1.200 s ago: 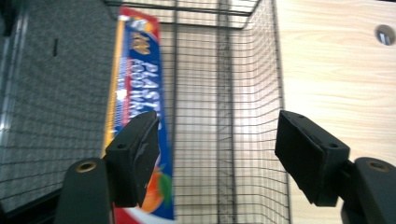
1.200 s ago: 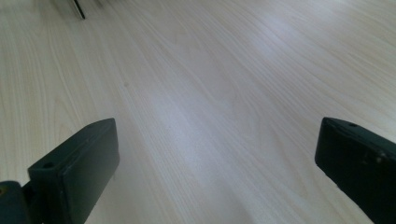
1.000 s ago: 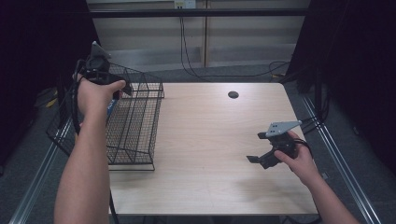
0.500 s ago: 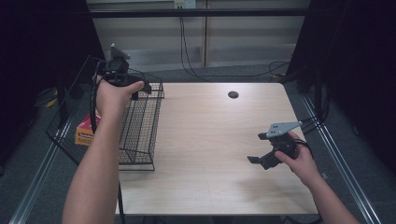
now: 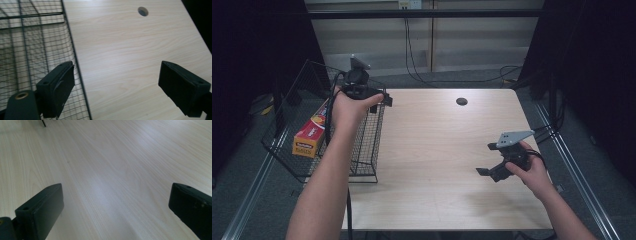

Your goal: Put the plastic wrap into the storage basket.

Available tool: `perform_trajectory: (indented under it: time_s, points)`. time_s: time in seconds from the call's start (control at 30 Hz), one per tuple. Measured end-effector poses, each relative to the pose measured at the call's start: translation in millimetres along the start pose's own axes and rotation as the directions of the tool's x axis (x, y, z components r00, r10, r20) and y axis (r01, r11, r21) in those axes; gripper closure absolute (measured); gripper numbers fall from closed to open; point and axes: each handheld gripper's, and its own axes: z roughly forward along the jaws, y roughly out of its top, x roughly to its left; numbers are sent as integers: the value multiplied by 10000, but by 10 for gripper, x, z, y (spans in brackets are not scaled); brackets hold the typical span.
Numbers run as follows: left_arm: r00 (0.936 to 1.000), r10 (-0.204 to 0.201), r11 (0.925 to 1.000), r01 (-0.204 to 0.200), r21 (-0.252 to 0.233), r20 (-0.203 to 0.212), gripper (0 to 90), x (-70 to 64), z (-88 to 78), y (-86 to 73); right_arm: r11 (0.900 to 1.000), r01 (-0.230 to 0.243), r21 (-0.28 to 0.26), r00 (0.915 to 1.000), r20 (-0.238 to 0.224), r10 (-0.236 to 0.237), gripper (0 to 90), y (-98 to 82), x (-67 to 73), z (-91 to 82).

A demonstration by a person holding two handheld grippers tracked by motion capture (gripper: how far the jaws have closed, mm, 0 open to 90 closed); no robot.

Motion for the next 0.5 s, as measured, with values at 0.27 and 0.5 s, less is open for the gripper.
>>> perform_trajectory:
  time_s: [0.27,0.5]
  points:
    - [9980,431,9991,-432,8,461,123,-144,114,-50,10000,4,25,10000,26,-4,0,-5,0,10]
    - [9942,740,9972,-748,69,783,120,-227,228,-103,10000,-27,34,10000,8,27,0,-10,-2,13]
